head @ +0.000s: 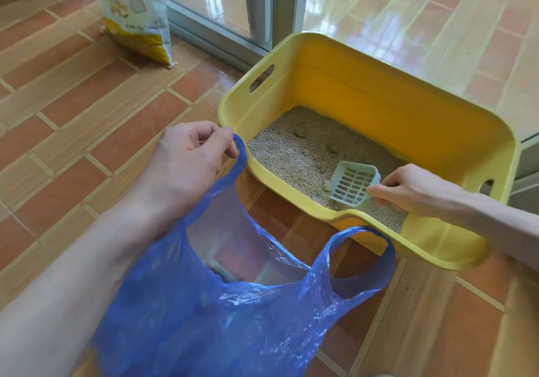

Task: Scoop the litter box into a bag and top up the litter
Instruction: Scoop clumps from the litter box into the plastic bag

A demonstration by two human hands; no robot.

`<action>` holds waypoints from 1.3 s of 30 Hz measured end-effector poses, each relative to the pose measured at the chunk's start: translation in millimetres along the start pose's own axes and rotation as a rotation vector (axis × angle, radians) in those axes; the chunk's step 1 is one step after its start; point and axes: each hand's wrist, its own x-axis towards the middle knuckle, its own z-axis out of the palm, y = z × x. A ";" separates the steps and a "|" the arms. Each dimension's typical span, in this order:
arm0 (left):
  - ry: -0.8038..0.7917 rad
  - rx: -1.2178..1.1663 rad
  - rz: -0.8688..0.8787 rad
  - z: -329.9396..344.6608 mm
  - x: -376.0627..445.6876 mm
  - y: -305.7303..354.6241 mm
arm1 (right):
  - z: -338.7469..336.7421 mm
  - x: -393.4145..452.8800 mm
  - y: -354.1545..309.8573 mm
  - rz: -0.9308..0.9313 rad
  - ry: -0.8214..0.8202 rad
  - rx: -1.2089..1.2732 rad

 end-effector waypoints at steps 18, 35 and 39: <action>-0.003 -0.019 -0.012 3.7 3.6 3.1 | 33.2 15.9 -33.8 -0.079 -0.012 0.231; -0.003 -0.016 -0.020 3.9 4.8 2.0 | 27.0 -11.3 -37.9 -0.070 0.092 0.741; -0.005 -0.012 -0.019 4.3 3.7 2.8 | 24.4 -14.5 -42.6 -0.113 0.148 0.770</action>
